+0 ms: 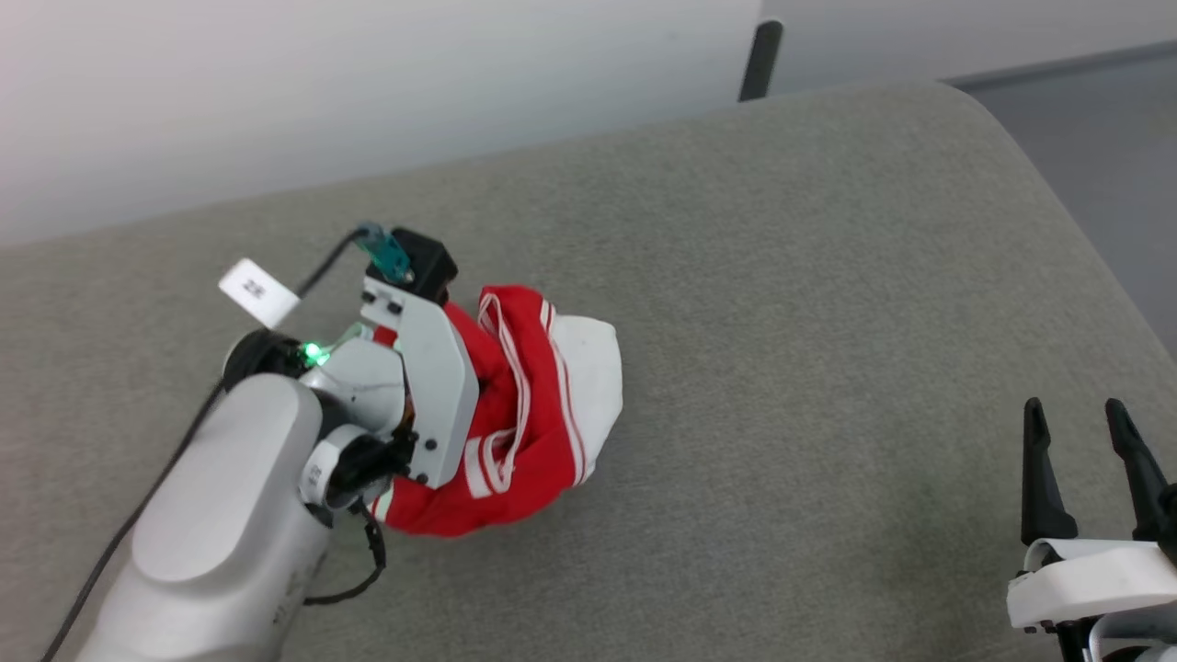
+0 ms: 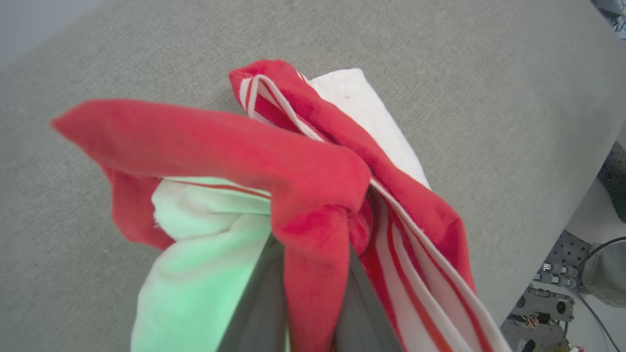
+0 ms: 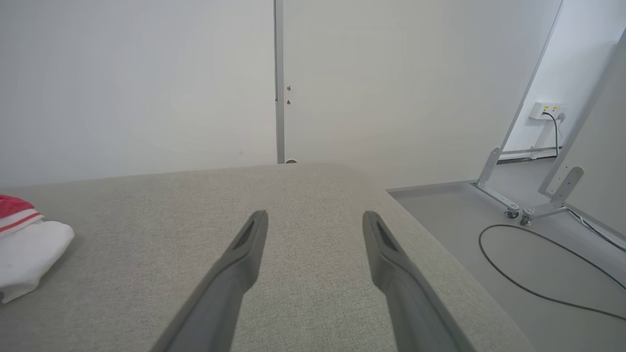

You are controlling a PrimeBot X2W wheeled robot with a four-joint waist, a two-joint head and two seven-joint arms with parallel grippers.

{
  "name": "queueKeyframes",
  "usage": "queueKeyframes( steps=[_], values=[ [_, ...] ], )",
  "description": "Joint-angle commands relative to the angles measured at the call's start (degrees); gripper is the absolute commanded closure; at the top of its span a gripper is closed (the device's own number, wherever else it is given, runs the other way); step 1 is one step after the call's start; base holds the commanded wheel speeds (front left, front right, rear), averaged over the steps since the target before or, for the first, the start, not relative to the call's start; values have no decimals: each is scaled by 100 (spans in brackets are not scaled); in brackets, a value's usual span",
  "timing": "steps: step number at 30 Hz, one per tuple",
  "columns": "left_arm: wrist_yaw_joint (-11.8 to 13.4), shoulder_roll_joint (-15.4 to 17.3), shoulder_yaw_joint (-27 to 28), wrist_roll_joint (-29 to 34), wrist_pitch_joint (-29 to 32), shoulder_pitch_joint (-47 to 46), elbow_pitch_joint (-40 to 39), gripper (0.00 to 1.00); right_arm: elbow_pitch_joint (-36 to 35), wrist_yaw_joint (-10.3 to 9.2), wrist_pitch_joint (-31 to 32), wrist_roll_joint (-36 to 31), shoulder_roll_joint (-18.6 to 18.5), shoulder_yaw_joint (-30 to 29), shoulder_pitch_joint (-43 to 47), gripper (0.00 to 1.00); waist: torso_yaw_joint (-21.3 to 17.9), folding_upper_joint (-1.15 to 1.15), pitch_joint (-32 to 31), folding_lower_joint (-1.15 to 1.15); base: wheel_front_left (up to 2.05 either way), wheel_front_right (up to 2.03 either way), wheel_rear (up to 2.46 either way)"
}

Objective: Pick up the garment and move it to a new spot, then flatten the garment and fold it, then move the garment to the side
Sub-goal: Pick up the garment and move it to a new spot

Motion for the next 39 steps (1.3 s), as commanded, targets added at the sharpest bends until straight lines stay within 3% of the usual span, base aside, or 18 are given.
queueKeyframes(
  steps=[1, 4, 5, 7, 8, 10, 12, 14, 26, 31, 39],
  values=[
    [-52, 29, -49, 77, -53, 33, 121, 100, 74, -2, -64, 36, 12, 30, -75, 0, -223, 0, 205, 0, 0, 0, 0],
    [-92, 10, -167, 63, -79, -31, 459, 100, 190, -2, -122, 53, 22, 49, -143, 0, -262, 0, 232, 0, 0, 0, 0],
    [-104, -3, -195, 46, -91, -61, 555, 94, 223, -2, -136, 48, 26, 50, -144, 0, -263, 0, 235, 0, 0, 0, 0],
    [-109, -44, -222, 8, -103, -108, 782, 65, 273, -2, -161, 33, 32, 45, -172, 0, -250, 0, 227, 0, 0, 0, 0],
    [-109, -44, -222, 8, -103, -108, 782, 65, 273, -2, -161, 33, 32, 45, -172, 0, -250, 0, 227, 0, 0, 0, 0],
    [-129, -70, -279, 25, -149, -167, 975, 52, 327, -2, -171, 32, 36, 45, -211, 0, -216, 0, 200, 0, 0, 0, 0],
    [-142, -110, -350, 48, -199, -239, 1134, 17, 375, -2, -171, 18, 36, 69, -235, 0, -171, 0, 160, 0, 0, 0, 0],
    [-152, -142, -415, -6, -205, -297, 1246, 0, 402, -2, -171, -9, 23, 91, -236, 0, -112, 0, 94, 0, 0, 0, 0],
    [-191, -57, -744, -300, -675, -331, 1120, 0, 300, -2, 80, -53, -245, 246, 62, 0, 555, 0, -685, 0, 0, 0, 0],
    [-192, 105, -695, -421, -1325, -89, 836, 0, 146, -2, 205, -42, -332, 300, 191, 0, 914, 0, -997, 0, 0, 0, 0],
    [-192, 441, -393, -331, -2846, 377, 486, 0, 62, -2, 179, 28, -400, 302, 439, 0, 1506, 0, -1251, 0, 0, 0, 0]
  ],
)
